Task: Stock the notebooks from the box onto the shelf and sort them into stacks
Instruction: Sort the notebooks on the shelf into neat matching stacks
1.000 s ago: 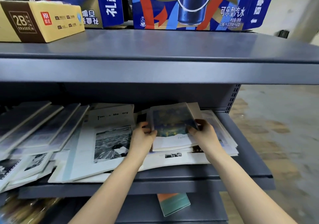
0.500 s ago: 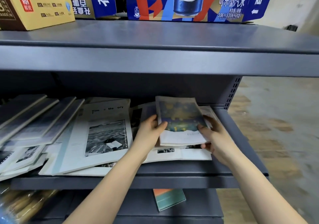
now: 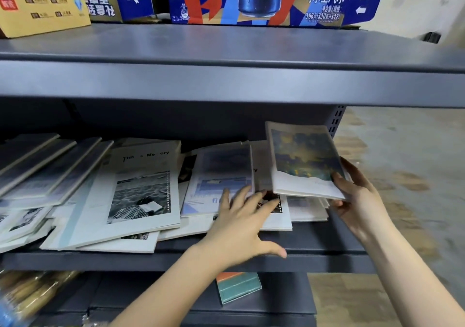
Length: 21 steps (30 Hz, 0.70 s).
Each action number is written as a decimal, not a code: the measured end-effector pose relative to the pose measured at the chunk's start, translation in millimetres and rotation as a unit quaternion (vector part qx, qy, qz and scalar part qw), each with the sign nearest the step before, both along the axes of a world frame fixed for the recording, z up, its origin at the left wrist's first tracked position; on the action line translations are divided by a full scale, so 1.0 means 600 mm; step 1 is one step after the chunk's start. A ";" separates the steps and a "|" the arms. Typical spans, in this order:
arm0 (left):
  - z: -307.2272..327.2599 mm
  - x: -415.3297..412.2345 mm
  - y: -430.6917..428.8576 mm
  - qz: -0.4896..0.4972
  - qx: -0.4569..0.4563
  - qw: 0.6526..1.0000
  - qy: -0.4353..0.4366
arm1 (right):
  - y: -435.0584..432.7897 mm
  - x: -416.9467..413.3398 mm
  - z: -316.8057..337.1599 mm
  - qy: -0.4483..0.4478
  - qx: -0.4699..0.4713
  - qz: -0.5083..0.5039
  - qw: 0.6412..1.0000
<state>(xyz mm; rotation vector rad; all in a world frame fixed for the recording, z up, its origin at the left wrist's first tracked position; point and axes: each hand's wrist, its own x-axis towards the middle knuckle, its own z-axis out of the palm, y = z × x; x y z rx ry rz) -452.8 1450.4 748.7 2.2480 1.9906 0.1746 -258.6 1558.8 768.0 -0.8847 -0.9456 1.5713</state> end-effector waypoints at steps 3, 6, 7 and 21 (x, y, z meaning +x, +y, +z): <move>-0.016 -0.002 0.009 -0.015 0.041 0.998 0.037 | 0.006 0.009 0.004 0.010 0.004 -0.001 1.000; -0.018 -0.008 0.014 -0.006 0.075 0.995 0.067 | 0.007 0.011 0.008 0.019 0.003 0.007 1.000; -0.023 -0.010 0.016 0.001 0.098 0.992 0.079 | 0.007 0.011 0.008 0.019 0.002 0.011 1.000; -0.032 -0.038 0.035 0.028 0.260 0.962 0.074 | 0.008 -0.004 -0.011 0.027 -0.026 0.026 0.999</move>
